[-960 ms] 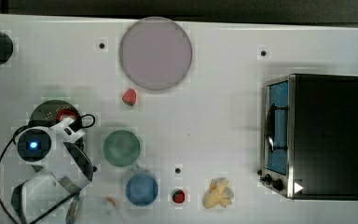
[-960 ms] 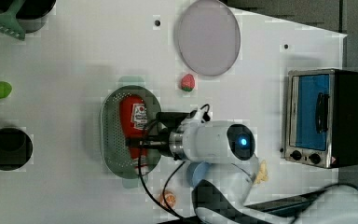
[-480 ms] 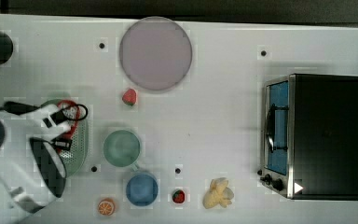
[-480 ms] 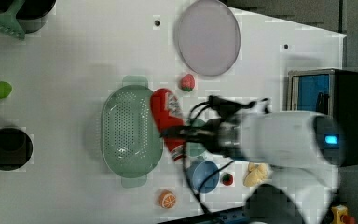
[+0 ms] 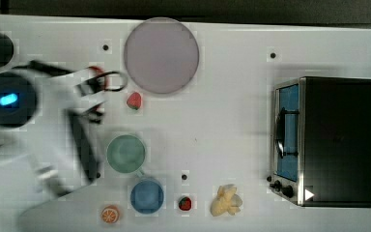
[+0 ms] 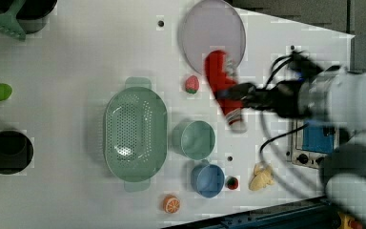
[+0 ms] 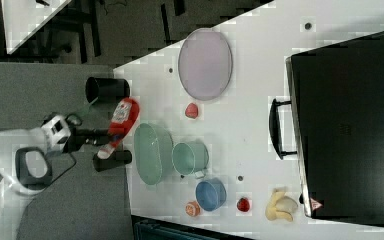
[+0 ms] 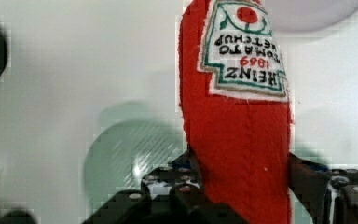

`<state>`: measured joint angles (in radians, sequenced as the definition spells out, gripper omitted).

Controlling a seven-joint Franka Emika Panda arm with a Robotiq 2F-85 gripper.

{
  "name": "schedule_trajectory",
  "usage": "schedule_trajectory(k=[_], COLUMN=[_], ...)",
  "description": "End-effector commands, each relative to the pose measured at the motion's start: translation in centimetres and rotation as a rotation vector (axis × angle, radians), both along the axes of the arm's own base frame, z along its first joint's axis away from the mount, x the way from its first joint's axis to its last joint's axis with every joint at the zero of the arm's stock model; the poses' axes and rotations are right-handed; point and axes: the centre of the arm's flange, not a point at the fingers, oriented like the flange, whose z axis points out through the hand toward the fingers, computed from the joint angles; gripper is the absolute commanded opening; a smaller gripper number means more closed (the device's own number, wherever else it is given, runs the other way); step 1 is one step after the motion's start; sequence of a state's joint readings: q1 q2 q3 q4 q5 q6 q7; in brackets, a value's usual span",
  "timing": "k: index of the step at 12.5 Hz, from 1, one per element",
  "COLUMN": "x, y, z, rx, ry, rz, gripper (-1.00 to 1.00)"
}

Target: Pick ketchup from strainer and place it on the table

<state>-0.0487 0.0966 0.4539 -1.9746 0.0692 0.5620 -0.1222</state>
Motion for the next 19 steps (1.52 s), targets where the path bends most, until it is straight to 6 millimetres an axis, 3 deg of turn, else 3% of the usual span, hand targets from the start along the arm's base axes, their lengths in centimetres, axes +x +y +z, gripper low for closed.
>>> schedule_trajectory(k=[1, 4, 7, 9, 12, 15, 17, 19], x=[3.3, 3.6, 1.3, -0.5, -2.4, -3.2, -3.4, -3.2], y=[-12.6, -20.1, -24.7, -25.8, -26.0, -26.0, -26.0, -26.0], z=[-3.2, -4.5, -8.4, -11.4, -15.7, -20.1, -23.1, -24.5], rx=[-0.026, -0.042, -0.056, -0.060, -0.064, -0.084, -0.094, -0.091], ry=[0.049, 0.078, 0.157, 0.187, 0.146, 0.128, 0.138, 0.118], rz=[-0.066, -0.193, -0.224, -0.234, -0.248, -0.229, -0.212, -0.214], gripper=[0.17, 0.17, 0.17, 0.17, 0.17, 0.23, 0.62, 0.99])
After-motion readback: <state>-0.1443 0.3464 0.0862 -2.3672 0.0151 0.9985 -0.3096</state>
